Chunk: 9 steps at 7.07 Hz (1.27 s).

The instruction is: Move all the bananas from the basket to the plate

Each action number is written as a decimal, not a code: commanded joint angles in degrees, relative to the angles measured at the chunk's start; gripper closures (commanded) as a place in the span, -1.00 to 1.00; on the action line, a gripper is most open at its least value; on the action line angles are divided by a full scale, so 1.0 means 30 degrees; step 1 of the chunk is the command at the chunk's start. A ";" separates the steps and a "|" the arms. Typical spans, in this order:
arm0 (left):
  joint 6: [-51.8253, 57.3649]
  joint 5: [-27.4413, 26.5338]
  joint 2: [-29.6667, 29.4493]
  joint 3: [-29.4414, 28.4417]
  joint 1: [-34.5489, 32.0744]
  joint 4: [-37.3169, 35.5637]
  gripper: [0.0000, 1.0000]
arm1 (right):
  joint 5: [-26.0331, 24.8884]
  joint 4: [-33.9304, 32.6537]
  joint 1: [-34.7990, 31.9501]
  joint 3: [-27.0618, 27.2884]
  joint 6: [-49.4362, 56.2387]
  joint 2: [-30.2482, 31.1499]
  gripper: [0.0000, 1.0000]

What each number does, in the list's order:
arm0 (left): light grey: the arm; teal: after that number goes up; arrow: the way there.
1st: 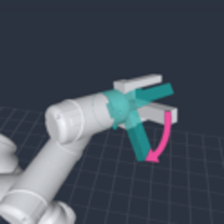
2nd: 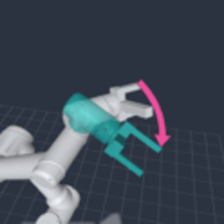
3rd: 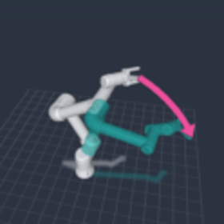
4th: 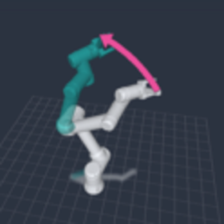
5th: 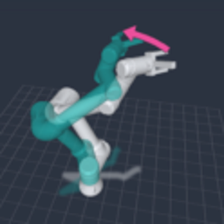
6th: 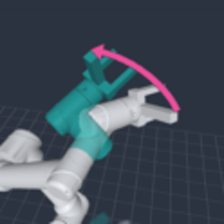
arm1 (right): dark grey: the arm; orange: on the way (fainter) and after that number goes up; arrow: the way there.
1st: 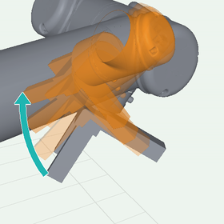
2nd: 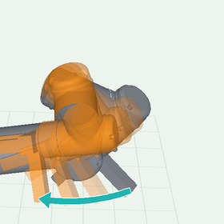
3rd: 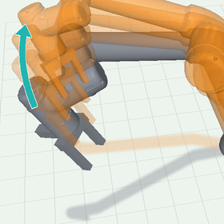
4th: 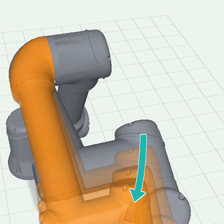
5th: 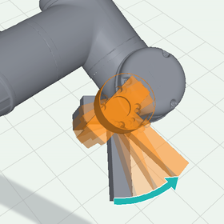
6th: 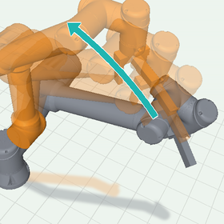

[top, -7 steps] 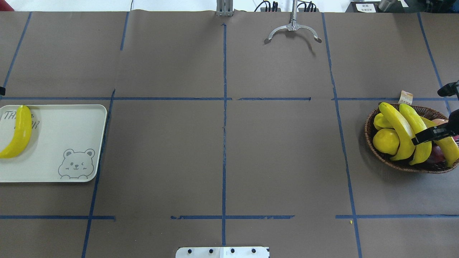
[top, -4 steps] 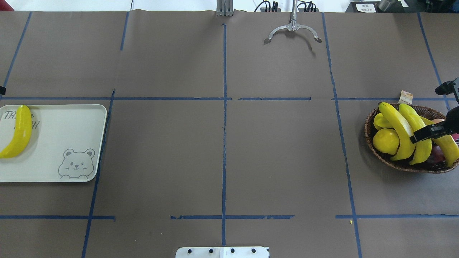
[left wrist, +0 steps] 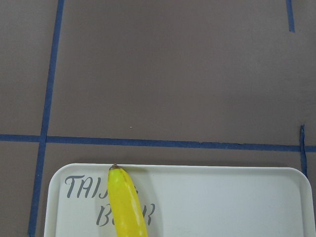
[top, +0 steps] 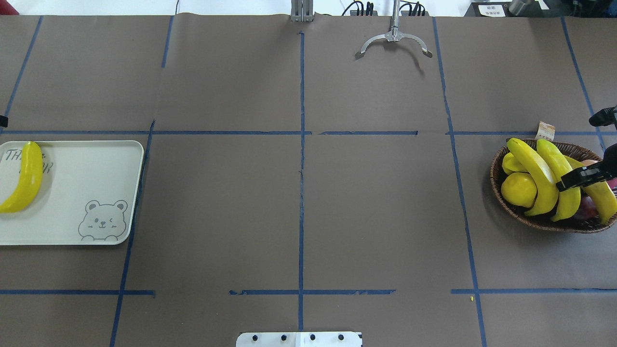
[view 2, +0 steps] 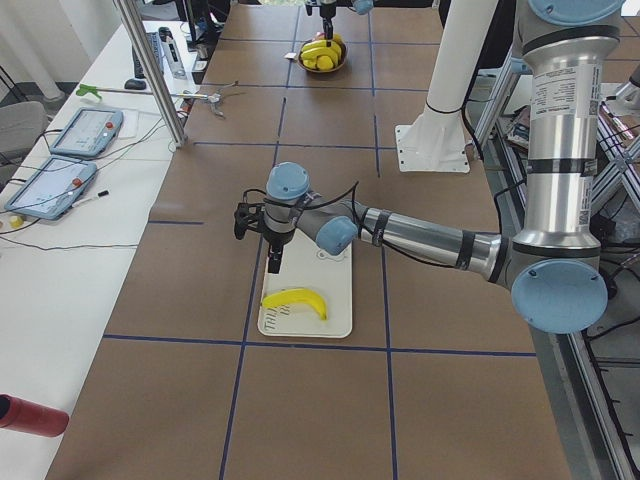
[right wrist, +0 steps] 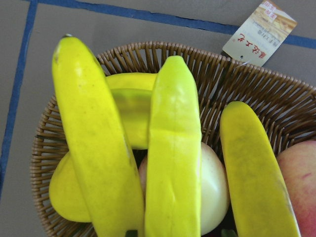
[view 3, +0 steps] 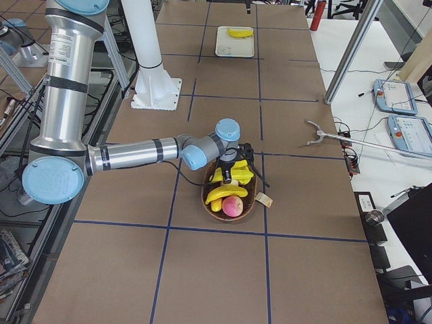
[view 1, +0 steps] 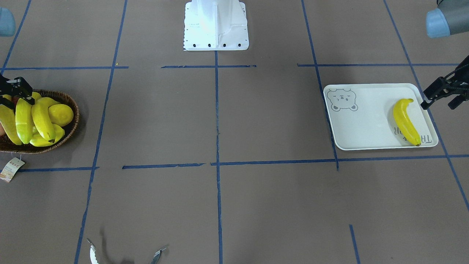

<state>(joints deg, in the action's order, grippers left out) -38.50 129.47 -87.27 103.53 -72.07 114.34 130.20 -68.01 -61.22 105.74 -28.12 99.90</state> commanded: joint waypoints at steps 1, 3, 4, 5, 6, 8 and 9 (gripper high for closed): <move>0.0000 -0.0001 -0.0031 0.0000 0.0000 0.0000 -1.00 | -0.0013 -0.0007 -0.0014 -0.0003 0.0086 0.0009 -0.16; 0.0000 -0.0001 -0.0031 0.0000 0.0000 0.0000 -1.00 | -0.0013 -0.0007 -0.0014 -0.0091 0.0086 -0.0020 -0.16; -0.0029 -0.0001 -0.0031 0.0000 0.0000 0.0000 -1.00 | -0.0013 0.0022 -0.0014 -0.0062 0.0086 -0.0020 0.12; -0.0029 -0.0001 -0.0031 0.0000 0.0000 0.0000 -1.00 | 0.0045 0.0051 -0.0101 -0.0004 0.0086 -0.0049 0.60; 0.0000 -0.0001 -0.0031 0.0000 0.0000 -0.0029 -1.00 | 0.0394 0.0023 -0.0479 0.0026 0.0086 -0.0050 0.87; 0.0000 0.0029 -0.0002 0.0000 0.0000 0.0000 -1.00 | 0.1796 -0.0123 -0.2406 0.0697 0.0115 0.0242 0.97; -0.0029 0.0058 -0.0002 0.0000 0.0000 0.0000 -1.00 | 0.2412 -0.0211 -0.2852 0.1222 0.0144 0.0562 0.98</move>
<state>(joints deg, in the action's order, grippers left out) -38.54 129.56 -87.31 103.56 -72.07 114.32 135.09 -68.34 -67.41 107.79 -27.76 100.68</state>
